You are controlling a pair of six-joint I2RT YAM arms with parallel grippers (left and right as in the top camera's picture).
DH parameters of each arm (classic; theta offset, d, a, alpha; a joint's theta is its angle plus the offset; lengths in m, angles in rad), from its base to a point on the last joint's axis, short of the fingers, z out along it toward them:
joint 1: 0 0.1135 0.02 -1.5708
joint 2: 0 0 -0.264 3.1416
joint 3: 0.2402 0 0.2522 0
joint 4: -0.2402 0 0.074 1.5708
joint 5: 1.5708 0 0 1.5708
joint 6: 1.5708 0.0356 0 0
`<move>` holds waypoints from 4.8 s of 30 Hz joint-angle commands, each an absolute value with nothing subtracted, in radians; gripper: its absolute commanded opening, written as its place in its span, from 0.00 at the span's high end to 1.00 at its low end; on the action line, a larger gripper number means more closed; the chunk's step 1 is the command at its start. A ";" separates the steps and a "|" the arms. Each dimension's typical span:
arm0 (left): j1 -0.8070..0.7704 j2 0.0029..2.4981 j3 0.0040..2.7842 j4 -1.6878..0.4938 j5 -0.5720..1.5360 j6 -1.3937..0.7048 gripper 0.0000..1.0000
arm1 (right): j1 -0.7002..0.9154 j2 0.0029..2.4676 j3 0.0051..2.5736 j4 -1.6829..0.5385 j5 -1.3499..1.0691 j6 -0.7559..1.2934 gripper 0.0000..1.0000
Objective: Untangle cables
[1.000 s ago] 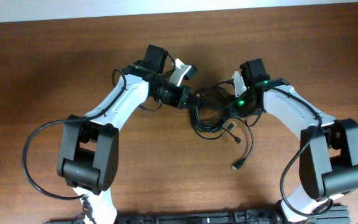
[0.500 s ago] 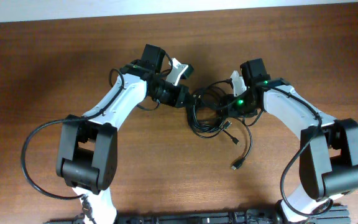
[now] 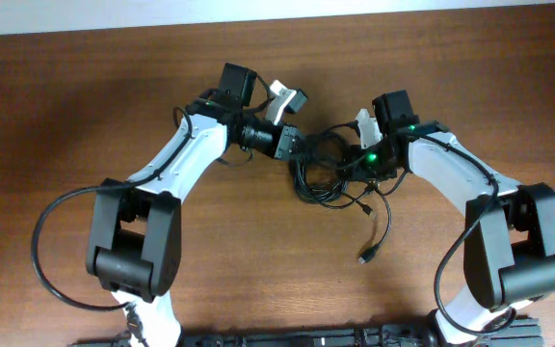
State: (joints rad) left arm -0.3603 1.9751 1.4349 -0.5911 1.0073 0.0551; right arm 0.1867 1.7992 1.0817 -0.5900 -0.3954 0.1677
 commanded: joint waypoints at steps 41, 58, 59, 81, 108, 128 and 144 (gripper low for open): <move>-0.326 1.917 1.456 -0.772 0.307 0.038 0.84 | 0.191 1.808 1.024 -0.675 -0.258 0.167 0.96; -0.326 1.917 1.456 -0.779 0.355 0.038 0.99 | 0.191 1.808 1.024 -0.673 -0.261 0.178 0.96; -0.326 1.917 1.456 -0.780 0.355 0.038 1.00 | 0.191 1.808 1.024 -0.673 -0.261 0.178 0.96; -0.186 1.746 1.456 -0.931 0.406 -0.146 0.95 | 0.190 1.710 1.393 -0.914 -0.442 0.170 0.96; -0.269 1.746 1.456 -0.793 0.800 0.080 0.94 | 0.190 1.688 1.510 -0.865 -0.584 0.200 0.96; -0.448 1.752 1.456 -0.733 0.589 0.107 0.49 | 0.190 1.688 1.510 -0.747 -0.780 0.271 0.96; -0.434 1.752 1.456 -0.799 0.306 0.107 1.00 | 0.189 1.690 1.509 -1.022 -0.107 0.271 0.96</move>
